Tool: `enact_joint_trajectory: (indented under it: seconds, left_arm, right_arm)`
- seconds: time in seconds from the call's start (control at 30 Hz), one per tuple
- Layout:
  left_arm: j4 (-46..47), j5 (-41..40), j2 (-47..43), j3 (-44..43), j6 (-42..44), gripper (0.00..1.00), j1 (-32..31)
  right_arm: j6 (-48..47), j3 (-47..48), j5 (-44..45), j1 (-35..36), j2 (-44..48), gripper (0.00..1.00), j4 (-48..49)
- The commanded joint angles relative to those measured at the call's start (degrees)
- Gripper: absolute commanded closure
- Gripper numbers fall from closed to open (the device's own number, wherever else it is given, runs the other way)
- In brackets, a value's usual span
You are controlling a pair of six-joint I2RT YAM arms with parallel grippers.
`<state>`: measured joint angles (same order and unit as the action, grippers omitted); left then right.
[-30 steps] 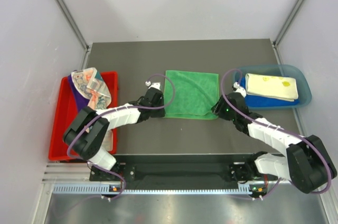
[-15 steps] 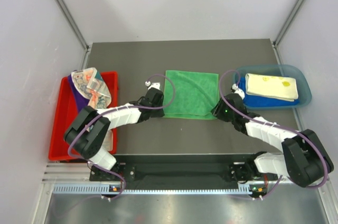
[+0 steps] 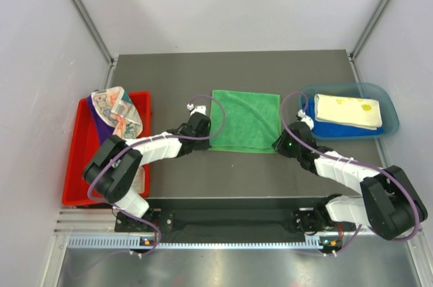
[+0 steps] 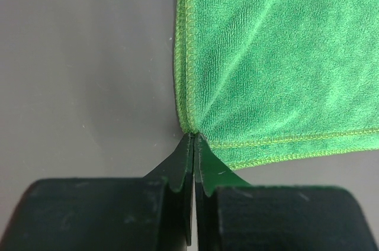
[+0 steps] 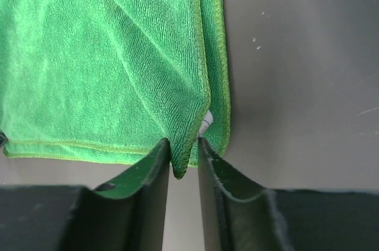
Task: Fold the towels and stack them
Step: Fold the towel
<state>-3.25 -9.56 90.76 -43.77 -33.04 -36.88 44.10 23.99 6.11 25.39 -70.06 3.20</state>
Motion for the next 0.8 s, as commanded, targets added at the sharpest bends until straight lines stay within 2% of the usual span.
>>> enact_joint_trajectory:
  seconds: [0.0, 0.3, 0.5, 0.77]
  left_arm:
    - [-0.8, -1.6, 1.2, -1.3, 0.7, 1.00, -0.1]
    - [-2.2, -2.1, 0.2, -2.0, 1.5, 1.00, 0.0]
    - [-4.0, -2.4, -1.6, -3.2, 2.2, 1.00, -0.1]
    - [-5.6, -2.9, -5.1, -3.3, 2.3, 1.00, 0.0]
  right_arm:
    - [0.0, 1.9, 0.4, 0.8, 0.4, 0.77, 1.8]
    - [-2.2, 4.2, 1.3, 0.9, 1.3, 1.00, -0.1]
    - [-2.9, 6.2, 0.8, 0.8, 3.8, 1.00, -1.1]
    - [-3.1, 3.0, 1.6, 0.8, 8.6, 1.00, -3.0]
